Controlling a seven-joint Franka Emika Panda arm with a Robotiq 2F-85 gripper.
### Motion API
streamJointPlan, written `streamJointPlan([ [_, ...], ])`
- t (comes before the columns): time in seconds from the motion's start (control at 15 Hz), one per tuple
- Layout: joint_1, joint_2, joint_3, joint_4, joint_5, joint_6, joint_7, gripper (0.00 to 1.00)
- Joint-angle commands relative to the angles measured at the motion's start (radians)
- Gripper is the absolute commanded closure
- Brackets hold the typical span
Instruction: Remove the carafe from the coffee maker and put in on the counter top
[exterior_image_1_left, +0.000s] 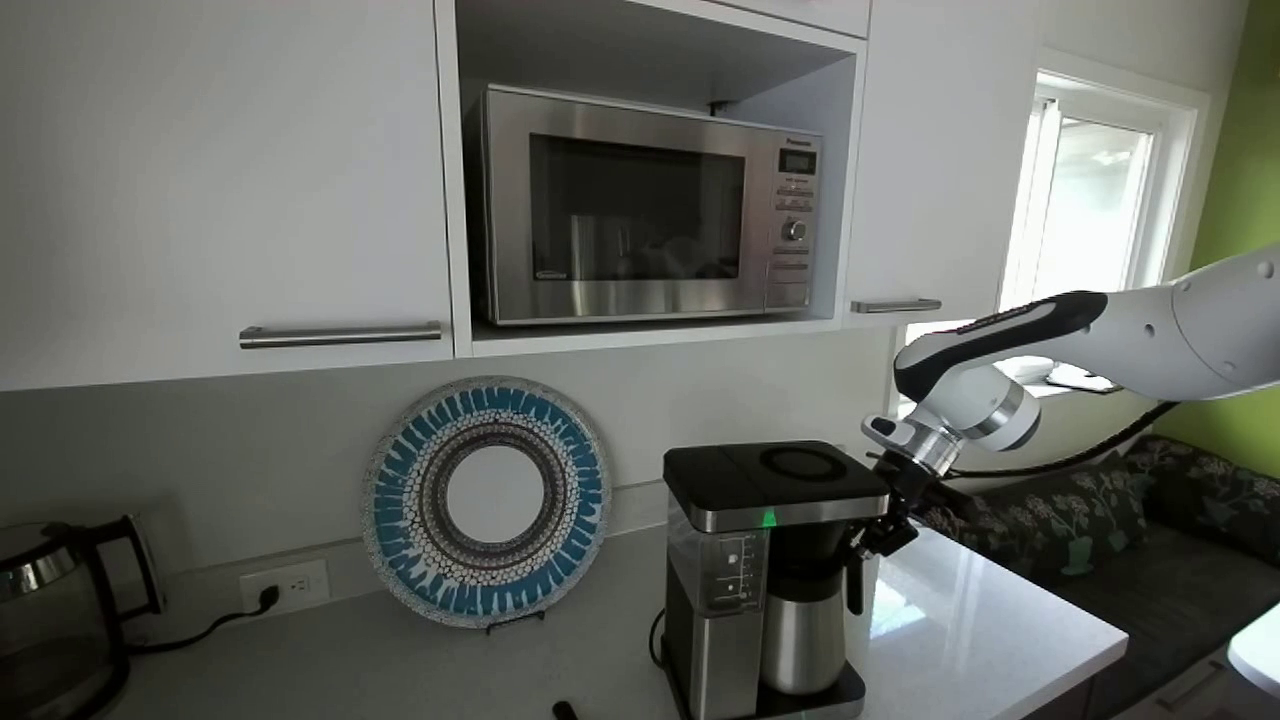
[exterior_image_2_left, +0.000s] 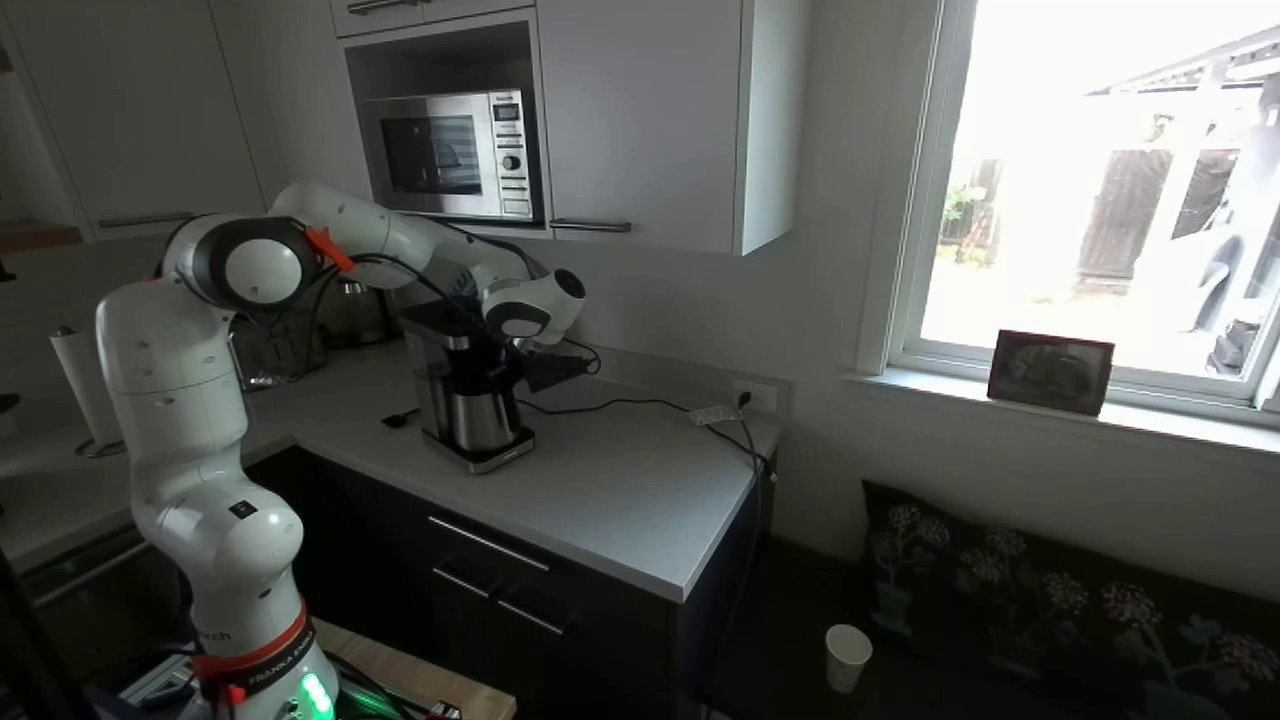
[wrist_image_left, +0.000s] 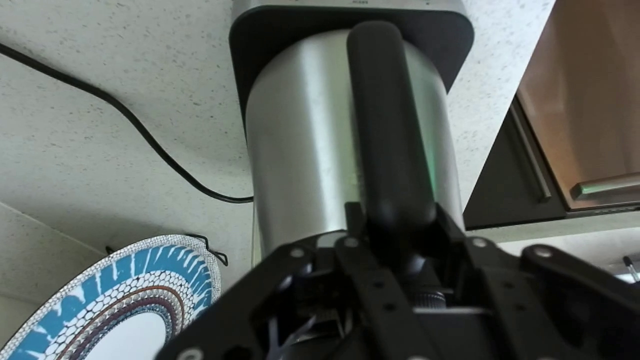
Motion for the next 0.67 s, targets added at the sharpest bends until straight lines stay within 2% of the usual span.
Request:
streamJointPlan([
  [0.0,-0.025,0.019,0.013,0.022,0.024,-0.028,-0.035,0.92],
  [0.6,-0.058,-0.013,-0.007,0.021,-0.011,-0.033,-0.015,0.92],
])
